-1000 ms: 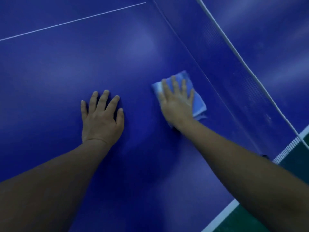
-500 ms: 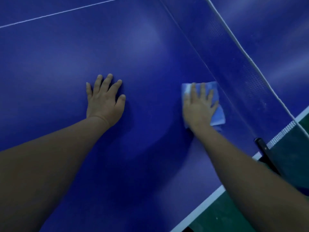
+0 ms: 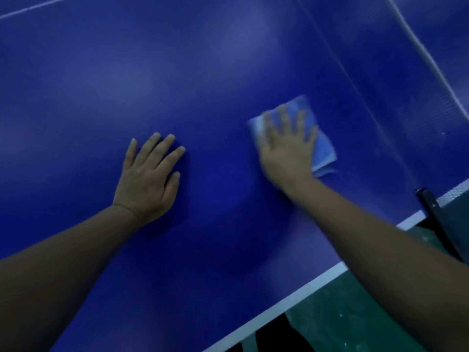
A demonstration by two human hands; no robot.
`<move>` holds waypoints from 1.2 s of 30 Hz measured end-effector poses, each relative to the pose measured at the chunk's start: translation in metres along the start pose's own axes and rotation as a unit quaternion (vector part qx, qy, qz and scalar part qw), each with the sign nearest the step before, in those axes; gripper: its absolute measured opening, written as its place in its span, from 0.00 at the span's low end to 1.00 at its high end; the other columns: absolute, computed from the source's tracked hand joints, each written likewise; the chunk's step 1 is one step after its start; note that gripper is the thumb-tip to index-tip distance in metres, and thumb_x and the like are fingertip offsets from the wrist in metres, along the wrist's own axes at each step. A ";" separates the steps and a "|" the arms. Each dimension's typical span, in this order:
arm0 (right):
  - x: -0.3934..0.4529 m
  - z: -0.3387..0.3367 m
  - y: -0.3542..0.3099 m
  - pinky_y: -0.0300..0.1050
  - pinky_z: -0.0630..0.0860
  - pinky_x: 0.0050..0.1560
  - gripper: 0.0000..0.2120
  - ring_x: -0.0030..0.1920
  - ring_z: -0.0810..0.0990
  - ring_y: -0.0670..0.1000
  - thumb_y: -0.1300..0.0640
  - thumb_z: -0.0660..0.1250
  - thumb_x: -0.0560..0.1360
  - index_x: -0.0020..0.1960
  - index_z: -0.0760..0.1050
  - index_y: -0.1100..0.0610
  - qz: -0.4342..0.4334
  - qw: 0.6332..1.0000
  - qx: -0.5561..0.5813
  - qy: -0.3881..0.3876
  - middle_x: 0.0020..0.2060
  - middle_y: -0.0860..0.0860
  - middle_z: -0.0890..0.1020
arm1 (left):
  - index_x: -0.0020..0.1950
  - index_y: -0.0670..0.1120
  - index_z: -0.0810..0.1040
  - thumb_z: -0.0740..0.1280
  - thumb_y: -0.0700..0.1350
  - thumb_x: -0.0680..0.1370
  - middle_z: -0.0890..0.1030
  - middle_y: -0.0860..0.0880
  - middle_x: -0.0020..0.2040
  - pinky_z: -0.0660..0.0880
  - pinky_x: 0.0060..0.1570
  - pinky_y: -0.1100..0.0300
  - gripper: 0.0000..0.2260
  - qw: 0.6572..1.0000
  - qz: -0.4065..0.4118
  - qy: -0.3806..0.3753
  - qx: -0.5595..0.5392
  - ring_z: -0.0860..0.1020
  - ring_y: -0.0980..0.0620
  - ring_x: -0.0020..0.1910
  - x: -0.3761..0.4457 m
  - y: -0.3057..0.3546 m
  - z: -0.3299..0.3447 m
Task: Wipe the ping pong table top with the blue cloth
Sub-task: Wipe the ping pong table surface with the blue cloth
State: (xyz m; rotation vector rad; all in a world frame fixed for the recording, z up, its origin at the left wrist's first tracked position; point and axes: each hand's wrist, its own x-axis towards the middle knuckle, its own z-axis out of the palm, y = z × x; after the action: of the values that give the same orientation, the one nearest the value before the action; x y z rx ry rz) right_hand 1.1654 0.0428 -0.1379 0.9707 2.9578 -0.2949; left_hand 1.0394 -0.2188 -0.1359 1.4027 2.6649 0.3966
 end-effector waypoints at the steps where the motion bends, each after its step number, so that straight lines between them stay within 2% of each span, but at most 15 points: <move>1: -0.033 0.012 -0.021 0.73 0.50 0.73 0.26 0.79 0.50 0.64 0.43 0.48 0.83 0.79 0.59 0.47 -0.106 0.994 0.004 -0.008 0.80 0.53 0.57 | 0.74 0.44 0.70 0.55 0.51 0.80 0.67 0.43 0.76 0.48 0.76 0.38 0.24 1.000 -0.004 0.001 0.001 0.60 0.42 0.77 -0.001 -0.001 0.001; 4: -0.162 0.030 -0.032 0.72 0.45 0.74 0.25 0.80 0.49 0.64 0.41 0.51 0.83 0.79 0.60 0.45 -0.416 0.904 -0.010 -0.095 0.80 0.52 0.56 | 0.73 0.45 0.71 0.55 0.51 0.81 0.67 0.43 0.76 0.49 0.76 0.38 0.23 1.000 0.013 -0.003 0.000 0.60 0.41 0.77 0.001 -0.002 0.004; 6: -0.178 0.018 0.011 0.69 0.46 0.75 0.25 0.80 0.50 0.63 0.40 0.55 0.83 0.78 0.59 0.42 -0.485 0.865 -0.024 -0.123 0.80 0.50 0.56 | 0.73 0.45 0.72 0.54 0.51 0.81 0.68 0.43 0.76 0.51 0.75 0.38 0.22 1.000 0.022 -0.007 0.004 0.61 0.41 0.77 0.001 -0.003 0.005; 8: -0.145 0.007 0.051 0.73 0.54 0.73 0.24 0.77 0.57 0.65 0.42 0.56 0.82 0.76 0.63 0.44 -0.435 0.895 -0.046 -0.085 0.78 0.51 0.62 | 0.73 0.46 0.71 0.54 0.51 0.82 0.67 0.44 0.76 0.51 0.76 0.39 0.22 1.000 0.017 -0.014 0.010 0.60 0.41 0.77 0.000 -0.003 0.006; 10: -0.096 -0.007 0.082 0.76 0.58 0.70 0.25 0.77 0.58 0.66 0.42 0.53 0.81 0.77 0.63 0.46 -0.275 0.959 -0.052 -0.047 0.77 0.54 0.64 | 0.74 0.47 0.71 0.53 0.52 0.82 0.66 0.44 0.77 0.51 0.76 0.39 0.22 1.000 0.011 -0.024 0.017 0.59 0.41 0.78 0.000 -0.002 0.005; 12: -0.058 -0.018 0.089 0.72 0.51 0.74 0.26 0.80 0.52 0.63 0.40 0.47 0.82 0.79 0.60 0.43 -0.055 0.998 -0.025 -0.035 0.80 0.51 0.59 | 0.75 0.47 0.70 0.53 0.52 0.82 0.66 0.44 0.77 0.51 0.76 0.39 0.23 0.999 0.005 -0.035 0.027 0.59 0.41 0.78 0.001 0.001 0.002; 14: -0.059 -0.013 0.058 0.70 0.46 0.75 0.28 0.80 0.48 0.61 0.41 0.42 0.82 0.80 0.56 0.44 0.094 0.995 -0.034 -0.022 0.81 0.50 0.53 | 0.75 0.47 0.69 0.52 0.53 0.82 0.65 0.44 0.77 0.51 0.76 0.40 0.24 0.998 0.000 -0.047 0.037 0.58 0.41 0.78 0.001 0.004 0.000; 15: -0.075 -0.003 0.037 0.70 0.47 0.75 0.28 0.80 0.48 0.63 0.42 0.42 0.82 0.80 0.56 0.45 0.071 0.996 -0.052 -0.020 0.81 0.51 0.54 | 0.75 0.47 0.68 0.51 0.53 0.81 0.65 0.44 0.77 0.51 0.76 0.40 0.24 0.998 -0.003 -0.052 0.042 0.58 0.41 0.78 0.001 0.006 0.000; 18: -0.146 0.015 -0.007 0.71 0.49 0.74 0.24 0.79 0.54 0.63 0.42 0.49 0.83 0.78 0.62 0.44 -0.225 0.971 -0.027 -0.074 0.79 0.51 0.61 | 0.75 0.46 0.68 0.50 0.54 0.81 0.65 0.44 0.77 0.52 0.75 0.39 0.26 0.996 -0.011 -0.065 0.058 0.59 0.41 0.78 0.001 0.009 -0.002; 19: -0.155 0.013 0.001 0.70 0.49 0.75 0.23 0.79 0.55 0.62 0.41 0.50 0.83 0.77 0.63 0.44 -0.268 0.959 -0.028 -0.083 0.79 0.50 0.62 | 0.75 0.45 0.69 0.50 0.54 0.81 0.65 0.43 0.77 0.52 0.75 0.39 0.26 0.996 -0.011 -0.067 0.065 0.59 0.40 0.77 0.002 0.010 -0.003; 21: -0.140 0.004 0.046 0.70 0.52 0.75 0.25 0.79 0.55 0.61 0.40 0.49 0.83 0.77 0.64 0.43 -0.185 0.980 -0.019 -0.067 0.79 0.49 0.62 | 0.73 0.44 0.70 0.50 0.54 0.80 0.66 0.42 0.76 0.52 0.75 0.38 0.26 0.996 -0.016 -0.057 0.074 0.60 0.40 0.77 0.004 0.016 -0.003; 23: -0.125 -0.012 0.100 0.67 0.47 0.77 0.28 0.81 0.49 0.58 0.37 0.44 0.81 0.79 0.59 0.43 0.013 0.998 -0.028 -0.058 0.80 0.47 0.55 | 0.72 0.42 0.71 0.52 0.53 0.80 0.67 0.41 0.76 0.52 0.75 0.38 0.25 0.997 -0.033 -0.034 0.056 0.61 0.40 0.76 0.011 0.033 -0.002; 26: -0.137 -0.025 0.142 0.64 0.42 0.78 0.31 0.81 0.44 0.55 0.36 0.40 0.81 0.81 0.54 0.44 0.178 0.983 -0.015 -0.041 0.81 0.46 0.50 | 0.71 0.42 0.73 0.52 0.52 0.79 0.68 0.41 0.75 0.54 0.75 0.39 0.25 0.999 -0.029 -0.033 0.003 0.63 0.41 0.76 0.034 0.083 0.005; 30: -0.115 -0.018 0.110 0.67 0.45 0.77 0.29 0.80 0.49 0.60 0.39 0.42 0.82 0.80 0.58 0.46 0.122 0.991 -0.028 -0.039 0.81 0.51 0.55 | 0.74 0.43 0.70 0.50 0.53 0.80 0.65 0.43 0.77 0.51 0.77 0.41 0.26 0.999 0.004 -0.048 -0.023 0.59 0.44 0.78 0.058 0.141 0.029; 36: 0.034 -0.012 0.071 0.63 0.41 0.78 0.26 0.81 0.45 0.56 0.40 0.45 0.84 0.80 0.55 0.44 -0.001 1.000 0.010 -0.020 0.81 0.48 0.54 | 0.76 0.43 0.65 0.51 0.53 0.81 0.59 0.42 0.79 0.43 0.77 0.42 0.26 0.999 -0.016 -0.044 0.001 0.53 0.44 0.80 0.065 0.148 0.044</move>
State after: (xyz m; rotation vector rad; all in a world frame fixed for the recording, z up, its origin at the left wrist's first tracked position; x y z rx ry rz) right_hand 1.1806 0.1211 -0.1413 0.9534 2.9250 -0.3406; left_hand 1.1291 -0.0778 -0.1354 1.3422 2.6142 0.3222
